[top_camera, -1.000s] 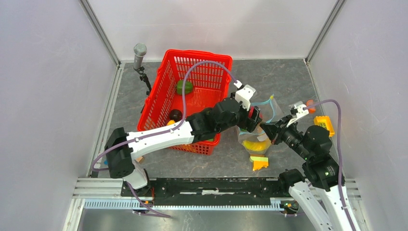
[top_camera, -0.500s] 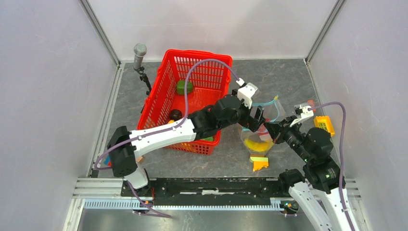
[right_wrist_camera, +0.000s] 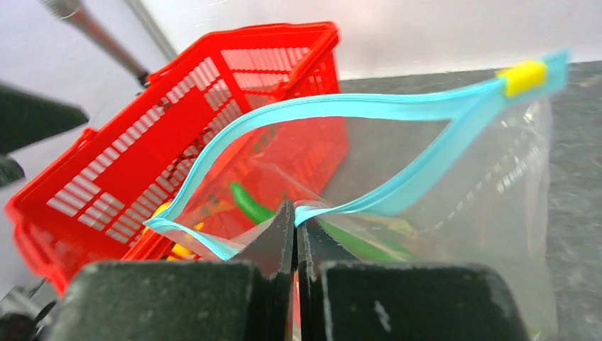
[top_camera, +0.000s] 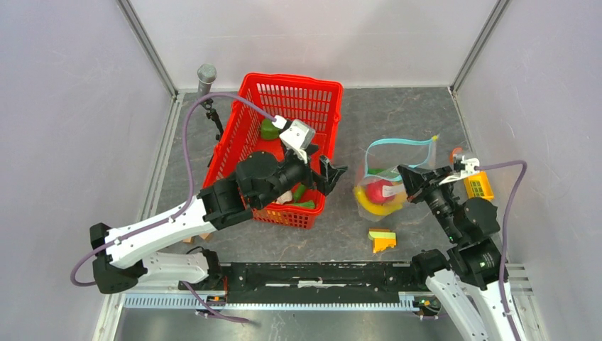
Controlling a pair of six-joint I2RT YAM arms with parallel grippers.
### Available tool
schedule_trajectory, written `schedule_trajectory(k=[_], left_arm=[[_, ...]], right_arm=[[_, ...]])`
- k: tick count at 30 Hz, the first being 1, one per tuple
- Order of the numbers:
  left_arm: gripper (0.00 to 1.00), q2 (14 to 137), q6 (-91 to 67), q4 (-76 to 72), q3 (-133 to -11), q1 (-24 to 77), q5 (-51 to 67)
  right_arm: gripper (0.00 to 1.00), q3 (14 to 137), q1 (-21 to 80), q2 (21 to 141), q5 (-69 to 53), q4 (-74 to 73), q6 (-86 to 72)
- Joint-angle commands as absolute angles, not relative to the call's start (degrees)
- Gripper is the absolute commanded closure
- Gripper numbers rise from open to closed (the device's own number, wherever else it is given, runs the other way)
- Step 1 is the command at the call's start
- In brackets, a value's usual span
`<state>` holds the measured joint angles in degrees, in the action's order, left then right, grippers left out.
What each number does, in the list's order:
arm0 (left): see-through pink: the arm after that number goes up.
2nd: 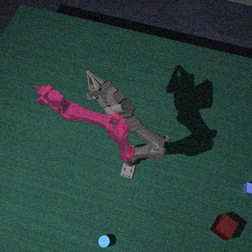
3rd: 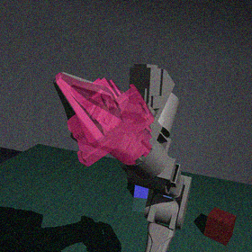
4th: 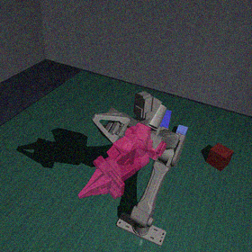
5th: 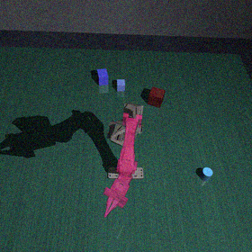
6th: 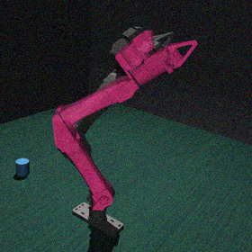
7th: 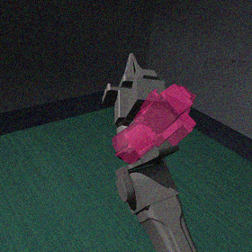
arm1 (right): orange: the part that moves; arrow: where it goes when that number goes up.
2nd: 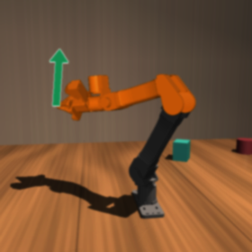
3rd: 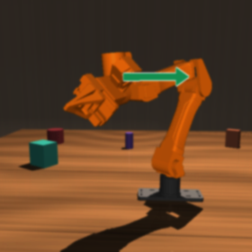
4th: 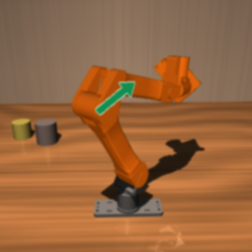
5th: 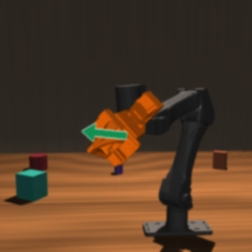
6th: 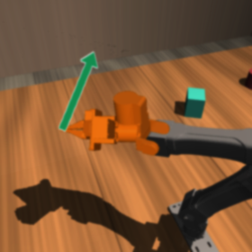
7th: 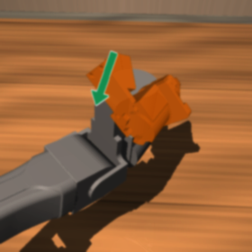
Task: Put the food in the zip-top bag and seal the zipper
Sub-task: Pick up the fake fruit from the bin.
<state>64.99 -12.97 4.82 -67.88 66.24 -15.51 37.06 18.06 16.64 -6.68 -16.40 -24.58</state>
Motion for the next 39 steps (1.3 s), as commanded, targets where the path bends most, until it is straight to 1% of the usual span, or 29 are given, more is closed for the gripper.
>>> schedule_trajectory(k=[1, 3, 5, 8, 12, 24, 27, 29, 33, 39], left_arm=[[0.0, 64.64, -10.66, 11.88, -64.96, 64.98, -26.79], [0.0, 64.34, -10.81, 13.39, -64.4, 64.05, -27.24], [0.0, 64.24, -10.89, 14.36, -63.91, 63.4, -28.81], [0.0, 64.84, -11.27, 16.52, -64.15, 61.86, -29.51], [0.0, 66.42, -12.81, 19.91, -65.29, 59.56, -30.32], [0.0, 65.99, -17.48, 22.43, -62.91, 50.56, -23.96], [0.0, 65.71, -19.03, 22.72, -61.57, 46.59, -18.44], [0.0, 66.29, -19.8, 23.52, -61.01, 44.6, -16.76], [0.0, 68.15, -20.2, 25.46, -60.34, 42.91, -14.7], [0.0, 73.3, -20.67, 28.85, -62.06, 41.16, -15.75]], right_arm=[[0.99, 41.07, 18.15, 22.73, 0.37, -20.0, -20.72], [1.0, 41.59, 18.19, 24.98, -3.67, -21.57, -19.92], [1.0, 40.03, 18.15, 24.48, -6.02, -19.64, -20.87], [0.99, 38.02, 18.19, 22.3, -6.04, -16.72, -21.79], [0.99, 38.06, 18.19, 22.15, -5.95, -17.87, -20.94], [0.98, 36.39, 18.19, 22.37, -7.36, -18.63, -20.76], [0.98, 35.83, 18.19, 22.41, -7.45, -18.36, -20.92], [0.98, 35.45, 18.19, 22.58, -7.66, -18.18, -20.95], [0.98, 35.25, 18.2, 23.48, -7.85, -18.06, -20.99], [0.98, 34.9, 18.19, 24.52, -9.12, -17.39, -21.56]])
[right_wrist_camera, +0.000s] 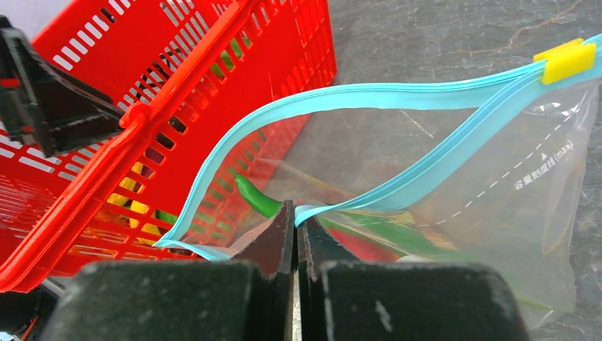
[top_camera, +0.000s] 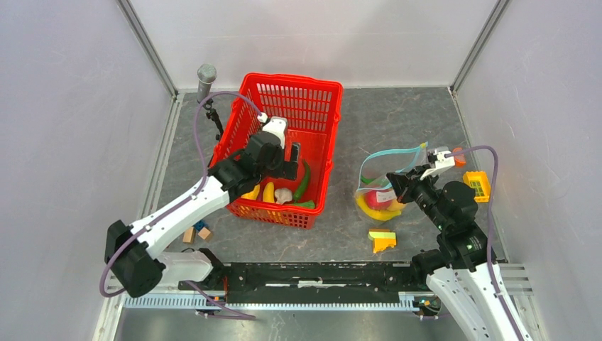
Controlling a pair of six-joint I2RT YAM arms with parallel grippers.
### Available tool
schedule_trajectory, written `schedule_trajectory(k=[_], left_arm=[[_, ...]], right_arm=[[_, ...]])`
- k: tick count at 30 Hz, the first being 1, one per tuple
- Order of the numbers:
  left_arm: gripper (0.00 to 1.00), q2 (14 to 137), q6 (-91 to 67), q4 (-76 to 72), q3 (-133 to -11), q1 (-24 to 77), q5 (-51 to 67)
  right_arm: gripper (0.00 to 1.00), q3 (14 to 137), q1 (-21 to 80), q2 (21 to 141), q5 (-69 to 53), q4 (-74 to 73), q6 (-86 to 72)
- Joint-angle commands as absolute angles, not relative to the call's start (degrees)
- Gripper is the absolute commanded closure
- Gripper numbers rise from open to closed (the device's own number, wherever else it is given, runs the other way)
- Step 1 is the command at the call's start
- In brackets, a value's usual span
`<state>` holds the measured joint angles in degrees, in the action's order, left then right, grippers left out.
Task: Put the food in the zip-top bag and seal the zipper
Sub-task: Pick up the fake fruit from the bin.
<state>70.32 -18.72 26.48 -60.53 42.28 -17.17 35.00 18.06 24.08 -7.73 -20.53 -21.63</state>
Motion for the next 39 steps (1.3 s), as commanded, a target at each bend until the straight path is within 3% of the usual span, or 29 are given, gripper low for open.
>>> schedule_trajectory(k=[1, 9, 17, 29, 36, 39], left_arm=[[0.0, 74.09, -20.72, 29.44, -62.37, 40.98, -15.76], [0.0, 78.9, -21.26, 36.24, -64.53, 40.87, -19.38], [0.0, 80.64, -22.11, 40.85, -64.39, 40.83, -33.6], [0.01, 83.73, -22.03, 41.15, -60.57, 37.41, -32.47], [0.13, 87.1, -22.14, 38.91, -57.27, 35.96, -31.16], [0.25, 87.94, -22.12, 37.96, -56.6, 35.69, -30.41]], right_arm=[[0.98, 34.98, 18.14, 24.58, -9.13, -17.48, -21.55], [0.98, 34.37, 18.18, 24.83, -8.38, -17.39, -21.78], [0.98, 33.57, 18.19, 25.18, -9.0, -16.63, -21.55], [0.97, 33.42, 18.19, 24.81, -8.86, -17.34, -20.75], [0.97, 33.23, 18.2, 24.68, -8.97, -17.38, -20.81], [0.97, 33.38, 18.19, 24.44, -8.9, -17.63, -20.71]])
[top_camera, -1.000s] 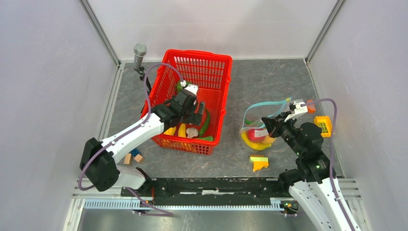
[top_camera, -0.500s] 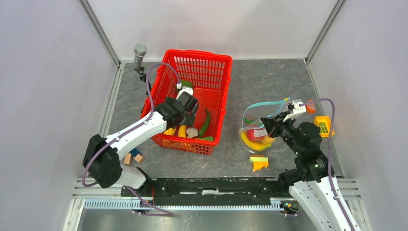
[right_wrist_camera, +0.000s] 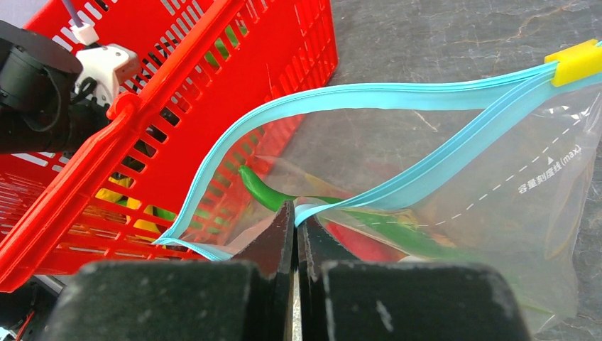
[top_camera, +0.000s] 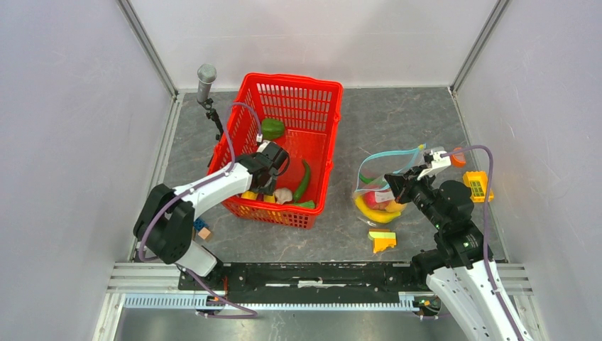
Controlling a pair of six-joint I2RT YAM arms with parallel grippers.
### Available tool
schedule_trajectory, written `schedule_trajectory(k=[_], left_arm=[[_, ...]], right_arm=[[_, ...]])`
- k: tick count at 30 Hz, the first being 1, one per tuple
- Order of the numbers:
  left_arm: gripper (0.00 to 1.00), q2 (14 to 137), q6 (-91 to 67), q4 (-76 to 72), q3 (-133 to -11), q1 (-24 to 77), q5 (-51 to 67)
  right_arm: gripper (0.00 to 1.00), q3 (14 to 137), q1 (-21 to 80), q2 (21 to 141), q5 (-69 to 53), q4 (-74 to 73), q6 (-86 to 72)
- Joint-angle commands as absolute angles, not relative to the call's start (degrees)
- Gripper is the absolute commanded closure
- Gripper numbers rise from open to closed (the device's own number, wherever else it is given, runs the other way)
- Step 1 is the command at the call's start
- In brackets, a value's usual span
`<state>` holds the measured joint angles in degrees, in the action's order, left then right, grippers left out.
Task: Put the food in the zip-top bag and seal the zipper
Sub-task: Pick up the fake fruit from the bin.
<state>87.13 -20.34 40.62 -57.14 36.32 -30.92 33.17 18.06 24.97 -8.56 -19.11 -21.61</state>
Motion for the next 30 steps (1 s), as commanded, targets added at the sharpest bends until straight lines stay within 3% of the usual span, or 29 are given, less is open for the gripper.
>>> schedule_trajectory(k=[1, 5, 8, 10, 22, 30], left_arm=[[0.32, 88.01, -22.22, 38.01, -56.6, 35.68, -30.1], [0.5, 86.35, -22.03, 38.91, -57.34, 35.69, -29.88], [0.73, 82.93, -21.4, 39.68, -58.16, 35.68, -29.12], [0.76, 80.15, -21.01, 40.0, -58.48, 35.68, -28.61], [0.76, 61.57, -19.34, 35.0, -59.27, 35.77, -13.3], [0.75, 50.54, -31.68, 7.22, -52.01, 36.09, 8.97]], right_arm=[[0.97, 33.47, 18.19, 24.36, -8.94, -17.73, -20.72], [0.97, 33.73, 18.23, 24.1, -8.56, -18.15, -20.62], [0.97, 33.62, 18.19, 24.05, -8.48, -17.95, -20.9], [0.97, 33.41, 18.19, 24.07, -8.41, -17.74, -21.28], [0.97, 32.62, 18.14, 24.24, -9.77, -16.63, -23.34], [0.97, 32.51, 18.18, 23.45, -10.82, -16.65, -24.46]])
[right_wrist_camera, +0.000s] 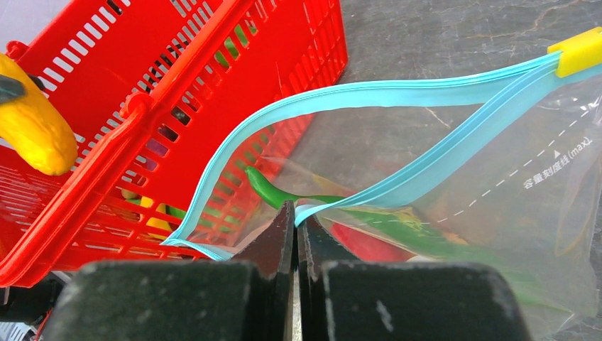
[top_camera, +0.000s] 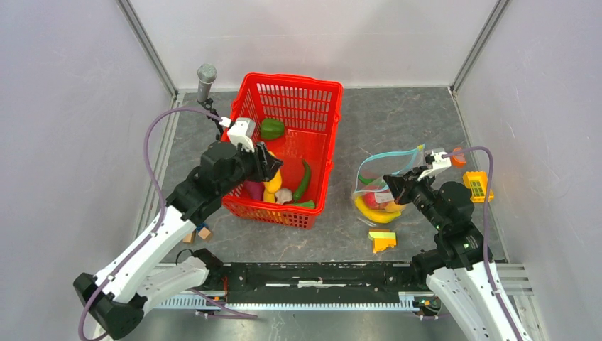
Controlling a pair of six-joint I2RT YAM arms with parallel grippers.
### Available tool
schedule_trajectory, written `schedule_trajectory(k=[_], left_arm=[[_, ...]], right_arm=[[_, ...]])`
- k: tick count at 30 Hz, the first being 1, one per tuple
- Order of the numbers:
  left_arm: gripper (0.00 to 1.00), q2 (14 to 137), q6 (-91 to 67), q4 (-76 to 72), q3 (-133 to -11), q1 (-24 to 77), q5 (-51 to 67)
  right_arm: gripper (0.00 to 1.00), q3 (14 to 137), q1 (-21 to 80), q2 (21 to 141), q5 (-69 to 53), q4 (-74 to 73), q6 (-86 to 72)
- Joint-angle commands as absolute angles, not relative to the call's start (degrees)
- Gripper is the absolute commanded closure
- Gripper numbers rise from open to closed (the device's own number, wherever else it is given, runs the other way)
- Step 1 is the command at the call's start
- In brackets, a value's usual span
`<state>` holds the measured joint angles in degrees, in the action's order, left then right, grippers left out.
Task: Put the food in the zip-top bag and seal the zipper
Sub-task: Place the fake fruit in the zipper food storage bag.
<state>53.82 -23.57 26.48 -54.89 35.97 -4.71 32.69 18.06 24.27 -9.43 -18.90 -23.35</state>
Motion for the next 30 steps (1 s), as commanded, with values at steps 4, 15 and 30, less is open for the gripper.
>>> schedule_trajectory(k=[4, 15, 30], left_arm=[[0.72, 54.41, -33.73, 0.23, -54.26, 39.29, 14.16], [0.71, 71.81, -26.75, -14.81, -65.83, 56.86, 6.92], [0.67, 84.67, -17.48, -20.64, -71.63, 61.54, 6.03]], right_arm=[[0.97, 32.77, 18.19, 22.7, -11.2, -17.29, -24.68], [0.98, 38.57, 18.19, 26.11, -17.28, -21.47, -21.73], [0.98, 39.46, 18.19, 25.94, -22.51, -20.1, -20.6]])
